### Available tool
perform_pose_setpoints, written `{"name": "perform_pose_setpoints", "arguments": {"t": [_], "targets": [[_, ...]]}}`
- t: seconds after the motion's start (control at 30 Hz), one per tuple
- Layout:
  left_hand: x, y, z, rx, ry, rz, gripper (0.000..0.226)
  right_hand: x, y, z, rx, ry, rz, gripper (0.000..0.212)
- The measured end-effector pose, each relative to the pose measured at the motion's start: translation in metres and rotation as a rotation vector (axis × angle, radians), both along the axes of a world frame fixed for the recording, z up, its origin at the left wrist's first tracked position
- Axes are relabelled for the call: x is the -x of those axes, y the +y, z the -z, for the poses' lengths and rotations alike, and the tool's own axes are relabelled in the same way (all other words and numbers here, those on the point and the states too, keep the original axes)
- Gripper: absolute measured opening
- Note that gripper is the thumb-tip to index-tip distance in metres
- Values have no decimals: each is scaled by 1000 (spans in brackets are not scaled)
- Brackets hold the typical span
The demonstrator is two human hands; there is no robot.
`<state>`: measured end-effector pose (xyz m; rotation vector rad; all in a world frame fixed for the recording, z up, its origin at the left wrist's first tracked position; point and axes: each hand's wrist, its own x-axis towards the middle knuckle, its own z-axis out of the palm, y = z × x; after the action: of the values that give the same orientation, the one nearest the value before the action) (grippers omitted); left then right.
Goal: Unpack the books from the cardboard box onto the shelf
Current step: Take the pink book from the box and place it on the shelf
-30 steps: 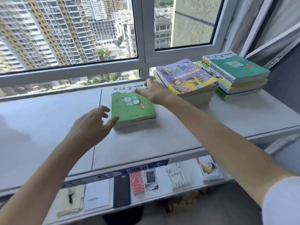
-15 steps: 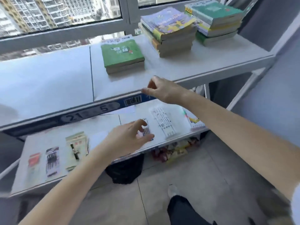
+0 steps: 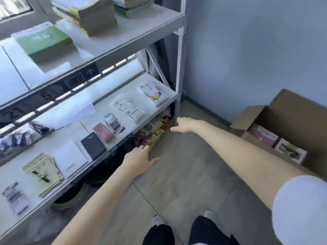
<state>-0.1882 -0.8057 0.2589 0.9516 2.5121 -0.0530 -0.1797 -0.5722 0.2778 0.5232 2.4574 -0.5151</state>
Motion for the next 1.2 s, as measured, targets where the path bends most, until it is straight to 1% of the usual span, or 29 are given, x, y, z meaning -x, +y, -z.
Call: {"name": "perform_pose_setpoints", "arguments": {"t": [0.13, 0.37, 0.57, 0.73, 0.87, 0.9, 1.03, 1.13, 1.2], "targets": [[-49, 69, -1, -13, 9, 101, 62, -82, 77, -1, -24, 2, 147, 72], [-150, 229, -3, -39, 7, 305, 66, -244, 221, -34, 121, 72, 399, 77], [-194, 345, -14, -111, 47, 397, 68, -338, 315, -38, 121, 132, 558, 78], [-208, 424, -17, -121, 41, 482, 66, -383, 375, -32, 134, 98, 618, 71], [-205, 494, -5, -94, -5, 525, 65, -401, 438, -20, 132, 88, 697, 46], [-205, 510, -1, -88, -23, 530, 65, -402, 452, -16, 126, 78, 713, 45], [-197, 585, 28, -56, -72, 599, 65, -397, 512, 9, 148, 2, 746, 44], [-186, 646, 58, -15, -107, 648, 60, -387, 557, 42, 181, -36, 801, 51], [-179, 680, 78, 26, -117, 664, 61, -377, 585, 67, 224, -73, 810, 47]]}}
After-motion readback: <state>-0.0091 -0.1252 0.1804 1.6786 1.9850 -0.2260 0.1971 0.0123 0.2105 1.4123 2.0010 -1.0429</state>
